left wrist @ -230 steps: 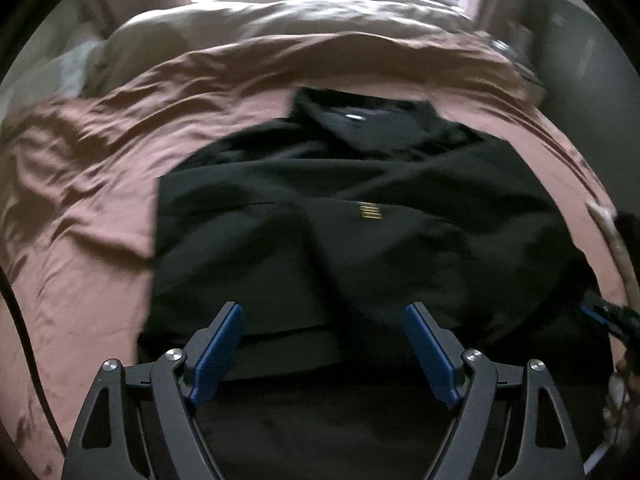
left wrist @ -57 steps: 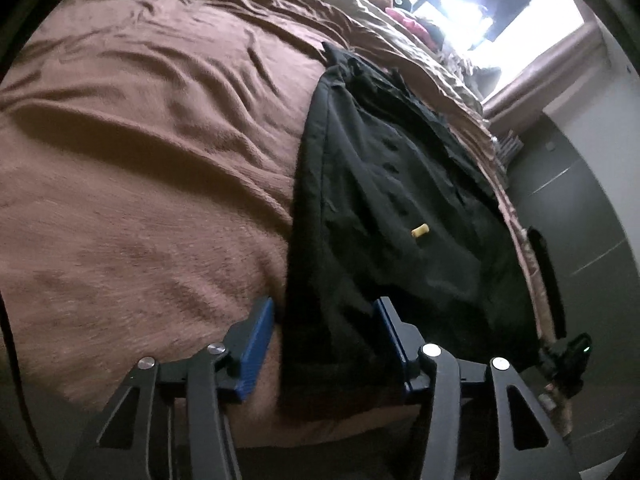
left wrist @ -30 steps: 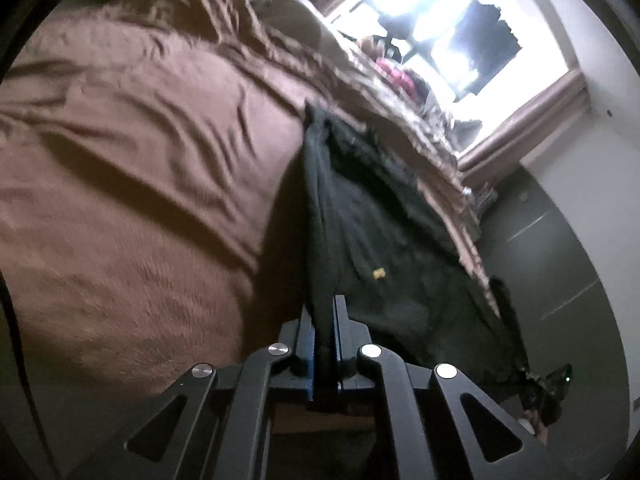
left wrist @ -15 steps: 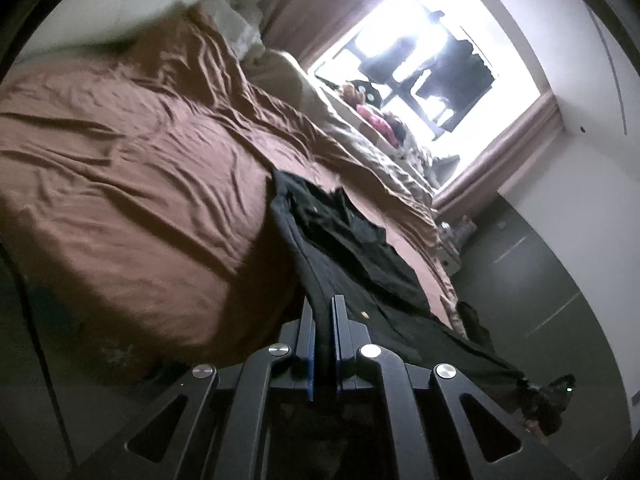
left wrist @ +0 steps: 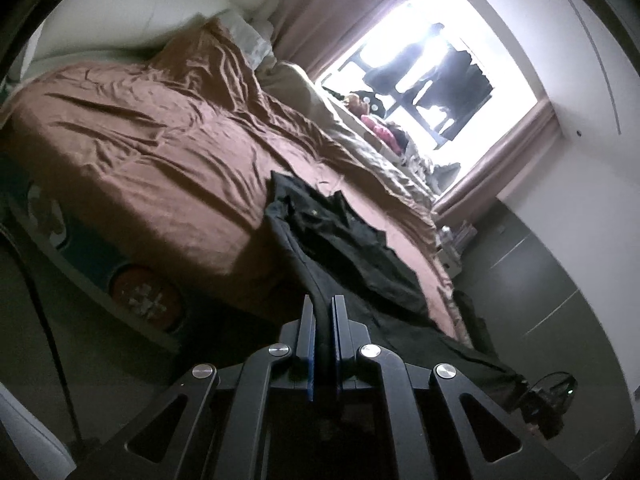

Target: Fold large clothes

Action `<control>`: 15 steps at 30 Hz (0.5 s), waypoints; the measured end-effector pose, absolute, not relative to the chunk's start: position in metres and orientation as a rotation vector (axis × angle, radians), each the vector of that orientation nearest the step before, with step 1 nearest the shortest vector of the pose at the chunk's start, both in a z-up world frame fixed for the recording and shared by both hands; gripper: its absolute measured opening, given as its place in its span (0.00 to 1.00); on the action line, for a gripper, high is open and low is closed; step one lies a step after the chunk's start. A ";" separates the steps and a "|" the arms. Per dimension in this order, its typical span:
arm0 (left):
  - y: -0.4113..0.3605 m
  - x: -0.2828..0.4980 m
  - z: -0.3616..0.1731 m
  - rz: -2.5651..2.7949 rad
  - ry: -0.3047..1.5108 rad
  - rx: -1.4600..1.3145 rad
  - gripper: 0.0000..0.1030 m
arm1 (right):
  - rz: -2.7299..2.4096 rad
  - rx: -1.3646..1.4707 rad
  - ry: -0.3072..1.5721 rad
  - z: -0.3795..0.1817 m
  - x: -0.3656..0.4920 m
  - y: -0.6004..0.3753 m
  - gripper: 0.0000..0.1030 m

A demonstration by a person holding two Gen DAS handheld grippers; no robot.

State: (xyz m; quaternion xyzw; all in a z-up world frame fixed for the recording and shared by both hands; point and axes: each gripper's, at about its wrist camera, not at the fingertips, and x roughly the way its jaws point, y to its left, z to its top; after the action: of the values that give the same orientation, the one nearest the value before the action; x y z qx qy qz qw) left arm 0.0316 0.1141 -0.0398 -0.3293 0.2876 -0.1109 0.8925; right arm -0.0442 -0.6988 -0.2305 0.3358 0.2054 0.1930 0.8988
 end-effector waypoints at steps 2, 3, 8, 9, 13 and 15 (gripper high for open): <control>0.115 0.034 -0.040 -0.228 0.595 -0.679 0.06 | 0.394 0.707 0.418 -0.225 -0.043 -0.700 0.00; 0.116 0.038 -0.037 -0.234 0.585 -0.675 0.06 | 0.393 0.720 0.406 -0.223 -0.041 -0.702 0.00; 0.117 0.061 -0.013 -0.256 0.528 -0.656 0.06 | 0.393 0.757 0.330 -0.205 -0.023 -0.699 0.00; 0.116 0.068 -0.006 -0.263 0.513 -0.655 0.06 | 0.399 0.752 0.321 -0.199 -0.018 -0.698 0.00; 0.112 0.095 0.020 -0.282 0.469 -0.643 0.06 | 0.410 0.743 0.293 -0.180 0.000 -0.697 0.00; 0.112 0.109 0.029 -0.279 0.460 -0.642 0.06 | 0.409 0.735 0.274 -0.167 0.011 -0.697 0.00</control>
State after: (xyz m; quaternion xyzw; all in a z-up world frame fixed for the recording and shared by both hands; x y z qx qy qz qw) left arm 0.1094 0.1116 0.0293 -0.3119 0.2233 -0.1356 0.9135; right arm 0.0110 -0.6969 -0.1675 0.3554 0.1325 0.1981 0.9038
